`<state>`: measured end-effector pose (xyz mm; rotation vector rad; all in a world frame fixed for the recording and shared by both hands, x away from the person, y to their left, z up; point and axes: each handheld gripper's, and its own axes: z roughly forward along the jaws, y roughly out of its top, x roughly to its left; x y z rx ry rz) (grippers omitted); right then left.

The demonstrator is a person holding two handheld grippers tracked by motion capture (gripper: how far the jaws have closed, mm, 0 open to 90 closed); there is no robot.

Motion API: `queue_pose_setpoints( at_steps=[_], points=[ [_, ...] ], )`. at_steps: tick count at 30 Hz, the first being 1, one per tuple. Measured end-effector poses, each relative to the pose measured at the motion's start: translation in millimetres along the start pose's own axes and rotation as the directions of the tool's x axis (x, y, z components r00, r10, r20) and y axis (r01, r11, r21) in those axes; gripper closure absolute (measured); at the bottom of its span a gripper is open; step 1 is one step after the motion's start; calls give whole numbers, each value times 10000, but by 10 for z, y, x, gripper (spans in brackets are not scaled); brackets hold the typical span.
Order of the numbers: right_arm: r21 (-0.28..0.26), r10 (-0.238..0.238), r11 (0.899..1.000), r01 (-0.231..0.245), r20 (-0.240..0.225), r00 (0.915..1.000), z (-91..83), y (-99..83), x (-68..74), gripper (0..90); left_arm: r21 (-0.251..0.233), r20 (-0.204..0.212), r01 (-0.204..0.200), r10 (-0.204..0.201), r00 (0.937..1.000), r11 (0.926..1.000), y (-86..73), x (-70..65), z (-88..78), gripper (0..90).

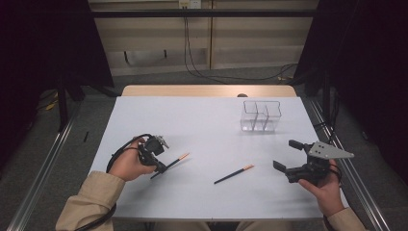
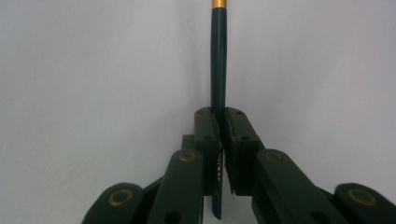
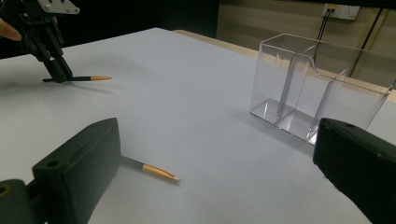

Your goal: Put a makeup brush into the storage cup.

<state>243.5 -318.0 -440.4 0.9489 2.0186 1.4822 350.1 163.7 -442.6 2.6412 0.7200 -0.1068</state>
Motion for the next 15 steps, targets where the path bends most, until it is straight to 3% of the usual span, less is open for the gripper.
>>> queue_pose_setpoints(
  at_steps=[2,4,9,14,15],
  points=[
    [0,-21,10000,21,-14,10000,3,0,0,5,-470,-8,74,-74,10000,9989,-2,7,-8,847],
    [3,10,10000,-10,0,10000,2,0,1,5,-1105,246,318,-292,9993,9934,0,8,-18,847],
    [-4,9,10000,-9,20,10000,0,0,-1,5,-2056,322,346,-286,9991,9780,25,-4,-44,847],
    [-15,-4,10000,4,-3,10000,-2,2,0,5,-2981,541,632,-493,9973,9524,35,-10,-63,847],
    [-14,6,10000,-6,-10,10000,-3,2,1,5,-3242,660,715,-528,9964,9433,34,-15,-65,847]
  ],
)
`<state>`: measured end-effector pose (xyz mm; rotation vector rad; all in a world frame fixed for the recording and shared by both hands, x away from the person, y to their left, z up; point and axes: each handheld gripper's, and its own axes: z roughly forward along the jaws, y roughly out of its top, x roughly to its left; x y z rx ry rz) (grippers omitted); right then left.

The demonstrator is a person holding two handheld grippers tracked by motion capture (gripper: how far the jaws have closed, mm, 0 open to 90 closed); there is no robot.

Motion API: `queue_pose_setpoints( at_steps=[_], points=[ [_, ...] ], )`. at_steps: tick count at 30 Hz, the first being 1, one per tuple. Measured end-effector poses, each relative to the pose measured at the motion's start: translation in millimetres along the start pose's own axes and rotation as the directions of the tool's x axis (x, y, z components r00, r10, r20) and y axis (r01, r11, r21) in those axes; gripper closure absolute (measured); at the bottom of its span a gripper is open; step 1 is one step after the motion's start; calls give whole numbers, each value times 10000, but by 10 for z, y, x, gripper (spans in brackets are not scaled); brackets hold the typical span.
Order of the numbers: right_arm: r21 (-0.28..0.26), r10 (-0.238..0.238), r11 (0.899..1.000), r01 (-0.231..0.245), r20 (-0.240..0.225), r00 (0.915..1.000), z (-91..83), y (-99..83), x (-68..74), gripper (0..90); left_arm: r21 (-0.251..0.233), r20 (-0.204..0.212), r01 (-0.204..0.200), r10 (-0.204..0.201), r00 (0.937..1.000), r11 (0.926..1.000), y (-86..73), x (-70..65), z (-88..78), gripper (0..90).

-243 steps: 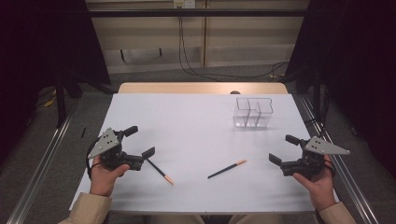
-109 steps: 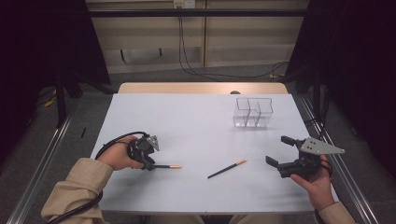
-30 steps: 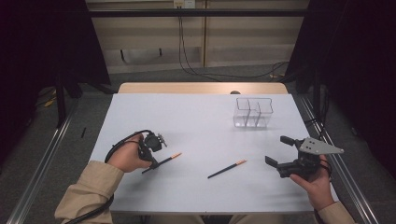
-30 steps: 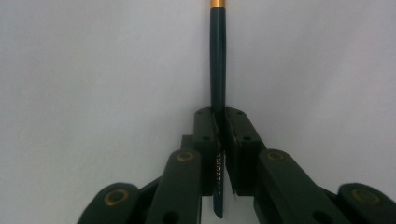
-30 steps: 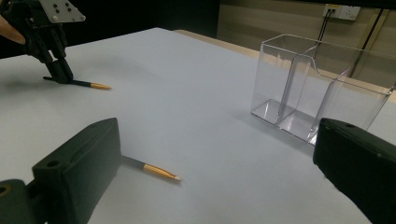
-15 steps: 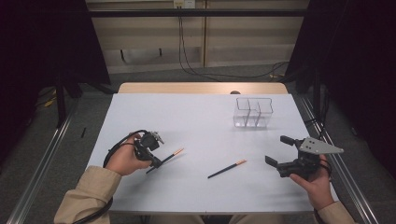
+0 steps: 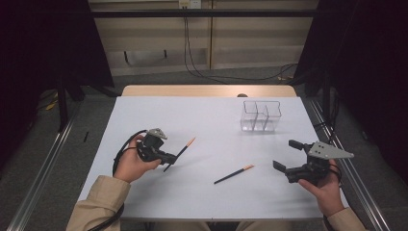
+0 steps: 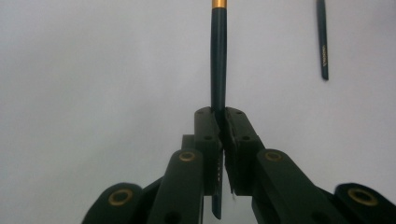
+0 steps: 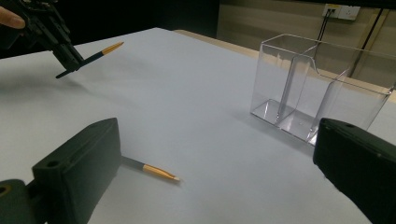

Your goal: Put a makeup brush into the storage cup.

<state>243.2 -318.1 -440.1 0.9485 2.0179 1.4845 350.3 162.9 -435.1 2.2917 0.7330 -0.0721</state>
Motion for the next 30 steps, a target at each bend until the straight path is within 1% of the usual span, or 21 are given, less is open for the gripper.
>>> queue_pose_setpoints(
  at_steps=[3,6,9,10,11,12,13,15,16,17,20,22,23,25,26,28,29,30],
  points=[
    [-21,9,10000,-9,-2,10000,1,-2,-3,5,-632,91,23,-18,10000,9980,4,-20,-11,847],
    [-27,18,10000,-18,-16,10000,6,-1,0,4,-1226,47,33,-28,10000,9925,15,-42,-20,847],
    [-73,4,10000,-4,-40,10000,11,6,10,4,-1857,138,99,-75,9999,9826,34,-71,-13,847],
    [-96,-2,10000,2,-53,10000,14,7,12,4,-1919,160,43,-12,9999,9814,40,-74,-17,847],
    [-90,-5,10000,4,-38,10000,15,8,14,4,-2072,215,75,-31,9998,9783,46,-85,-10,847],
    [-99,-11,10000,10,-53,10000,18,9,16,4,-2293,217,70,-21,9998,9733,51,-100,-3,847],
    [-95,14,10000,-15,-46,10000,19,10,19,3,-2354,229,59,-5,9997,9719,55,-105,-4,847],
    [-135,0,9999,-1,-83,10000,20,12,19,3,-2698,219,54,5,9998,9629,62,-124,2,847],
    [-171,-2,9999,1,-68,10000,19,14,22,3,-2792,241,57,10,9997,9602,64,-126,3,847],
    [-169,6,9999,-7,-63,10000,17,16,23,3,-2969,254,98,-23,9997,9549,65,-132,8,847],
    [-193,55,9998,-57,-67,10000,17,16,19,3,-3256,368,174,-57,9993,9453,70,-142,17,847],
    [-206,68,9998,-69,-65,10000,19,14,16,3,-3359,307,175,-76,9995,9417,75,-155,32,847],
    [-200,59,9998,-60,-47,10000,19,14,14,3,-3447,385,181,-51,9992,9385,78,-159,46,847],
    [-213,59,9998,-60,-47,10000,20,16,14,3,-3531,390,187,-53,9992,9354,84,-172,61,847],
    [-221,71,9997,-73,-60,10000,20,18,16,3,-3643,401,184,-41,9992,9311,89,-184,76,846],
    [-227,66,9997,-67,-40,10000,21,20,18,3,-3765,340,102,28,9994,9264,98,-192,86,847],
    [-219,84,9997,-85,-41,10000,22,20,20,3,-3939,317,130,-6,9995,9191,105,-204,99,847],
    [-204,92,9997,-94,-52,9999,23,19,19,3,-4008,282,127,-15,9996,9161,108,-208,105,847]
  ],
)
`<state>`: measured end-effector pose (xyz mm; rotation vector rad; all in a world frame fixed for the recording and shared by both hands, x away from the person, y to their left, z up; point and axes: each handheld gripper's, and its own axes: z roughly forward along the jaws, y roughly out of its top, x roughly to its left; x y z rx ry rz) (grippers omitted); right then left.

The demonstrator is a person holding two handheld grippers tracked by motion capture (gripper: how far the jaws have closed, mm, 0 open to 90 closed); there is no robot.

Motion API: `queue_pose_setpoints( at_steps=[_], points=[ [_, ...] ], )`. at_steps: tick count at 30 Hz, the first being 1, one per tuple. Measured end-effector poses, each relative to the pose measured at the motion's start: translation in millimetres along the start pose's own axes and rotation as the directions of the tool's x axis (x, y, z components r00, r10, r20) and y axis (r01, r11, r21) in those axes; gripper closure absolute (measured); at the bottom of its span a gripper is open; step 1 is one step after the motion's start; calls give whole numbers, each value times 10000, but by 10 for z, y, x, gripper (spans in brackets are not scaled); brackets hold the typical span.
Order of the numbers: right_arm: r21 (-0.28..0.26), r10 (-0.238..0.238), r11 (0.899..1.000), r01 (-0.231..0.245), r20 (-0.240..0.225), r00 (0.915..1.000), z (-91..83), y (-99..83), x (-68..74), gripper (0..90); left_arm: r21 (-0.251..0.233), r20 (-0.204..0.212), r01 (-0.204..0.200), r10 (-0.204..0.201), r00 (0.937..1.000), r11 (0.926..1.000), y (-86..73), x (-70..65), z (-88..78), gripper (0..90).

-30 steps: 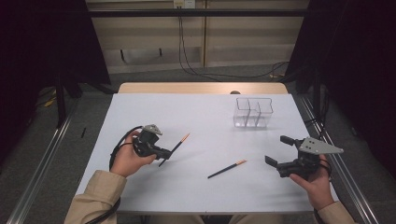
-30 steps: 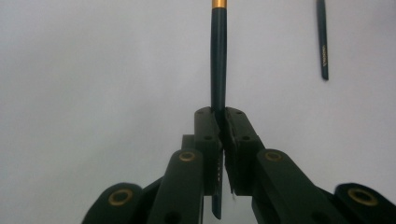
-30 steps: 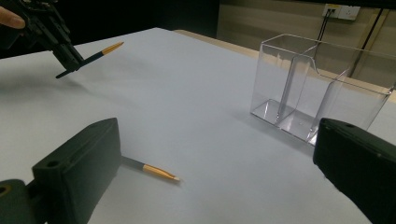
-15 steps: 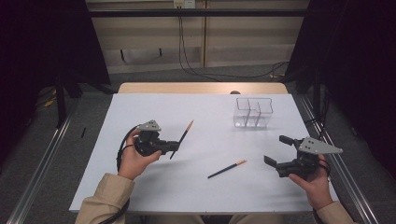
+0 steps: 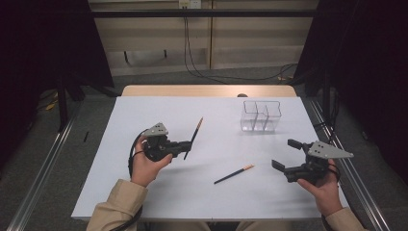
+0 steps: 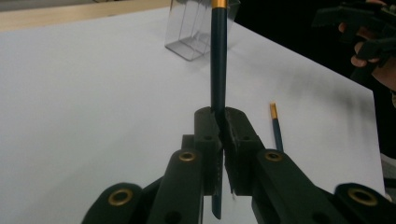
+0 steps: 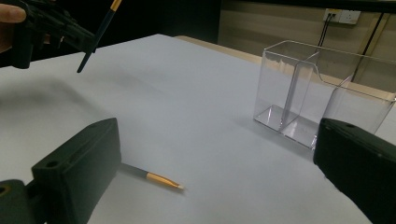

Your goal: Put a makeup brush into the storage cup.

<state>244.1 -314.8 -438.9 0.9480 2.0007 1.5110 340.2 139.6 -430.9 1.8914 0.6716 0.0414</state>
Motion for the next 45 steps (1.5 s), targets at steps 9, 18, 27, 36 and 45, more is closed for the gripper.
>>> queue_pose_setpoints(
  at_steps=[9,18,27,36,45],
  points=[
    [-31,-50,10000,50,-57,10000,12,5,6,3,-838,163,-64,78,9998,9965,59,-96,94,847],
    [-40,5,10000,-5,-18,10000,24,11,4,3,-1209,546,-91,158,9984,9926,56,-176,188,847],
    [-7,-110,9999,110,-180,9998,117,37,49,3,-1411,1021,-56,201,9946,9900,72,-270,327,847],
    [-68,-104,9999,102,-282,9995,187,80,73,3,-1357,1308,-136,315,9909,9907,78,-316,415,847],
    [-52,71,10000,-74,-531,9986,247,128,83,4,-1367,1300,-183,362,9909,9904,81,-320,421,847]
  ],
)
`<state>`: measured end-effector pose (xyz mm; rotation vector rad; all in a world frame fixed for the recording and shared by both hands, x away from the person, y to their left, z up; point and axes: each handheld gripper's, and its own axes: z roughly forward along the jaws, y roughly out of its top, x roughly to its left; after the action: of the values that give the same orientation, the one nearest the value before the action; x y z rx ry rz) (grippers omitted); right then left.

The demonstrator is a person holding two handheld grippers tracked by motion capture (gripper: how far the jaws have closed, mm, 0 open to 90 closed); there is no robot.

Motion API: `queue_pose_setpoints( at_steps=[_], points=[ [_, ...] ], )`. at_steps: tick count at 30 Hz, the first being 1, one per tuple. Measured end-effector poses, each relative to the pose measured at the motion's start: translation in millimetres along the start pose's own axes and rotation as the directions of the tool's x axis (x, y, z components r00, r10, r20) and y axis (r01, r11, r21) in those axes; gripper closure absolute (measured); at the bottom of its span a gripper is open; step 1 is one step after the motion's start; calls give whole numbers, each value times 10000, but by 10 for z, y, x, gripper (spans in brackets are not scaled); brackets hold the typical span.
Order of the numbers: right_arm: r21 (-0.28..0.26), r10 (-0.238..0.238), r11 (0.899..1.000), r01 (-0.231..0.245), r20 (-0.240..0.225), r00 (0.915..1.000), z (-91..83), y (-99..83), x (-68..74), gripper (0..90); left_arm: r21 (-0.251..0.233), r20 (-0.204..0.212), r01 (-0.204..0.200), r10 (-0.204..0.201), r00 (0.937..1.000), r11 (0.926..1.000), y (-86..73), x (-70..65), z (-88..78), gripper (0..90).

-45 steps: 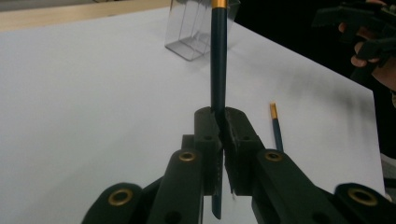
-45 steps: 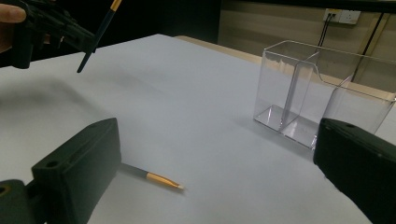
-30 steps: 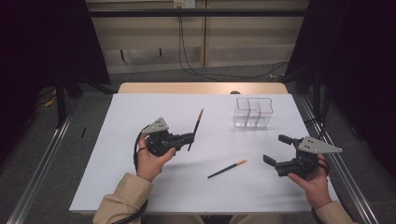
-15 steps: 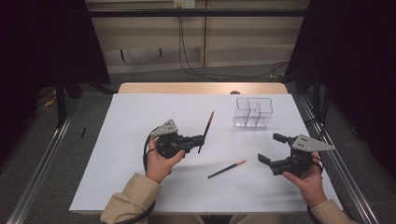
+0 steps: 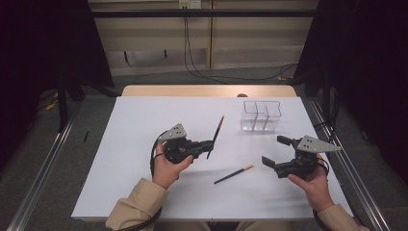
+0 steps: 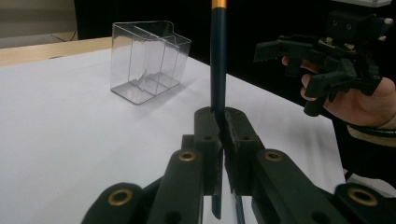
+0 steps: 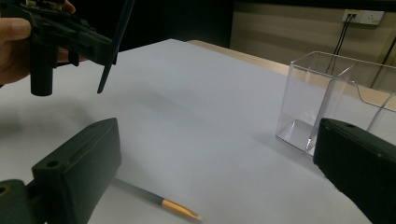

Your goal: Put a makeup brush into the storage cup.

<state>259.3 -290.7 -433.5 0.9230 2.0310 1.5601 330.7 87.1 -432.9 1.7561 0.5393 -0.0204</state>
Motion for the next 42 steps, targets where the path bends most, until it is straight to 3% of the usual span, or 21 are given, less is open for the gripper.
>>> queue_pose_setpoints(
  at_steps=[11,20,28,39,42],
  points=[
    [-21,256,9997,-256,-274,9993,133,123,45,9,-37,36,-113,113,9999,9999,9,-22,7,847],
    [-377,449,9982,-472,-597,9972,309,256,110,16,-60,108,-112,112,9999,9999,-3,-33,26,846],
    [-386,498,9978,-533,-877,9949,489,343,190,30,22,172,-146,145,9997,9999,-15,-38,48,846],
    [-570,1133,9906,-1240,-1629,9801,693,426,285,233,9,206,-227,227,9995,9997,-25,-51,65,846],
    [-693,1116,9897,-1250,-1713,9789,730,455,303,274,12,252,-231,231,9994,9997,-26,-53,68,846]
  ],
)
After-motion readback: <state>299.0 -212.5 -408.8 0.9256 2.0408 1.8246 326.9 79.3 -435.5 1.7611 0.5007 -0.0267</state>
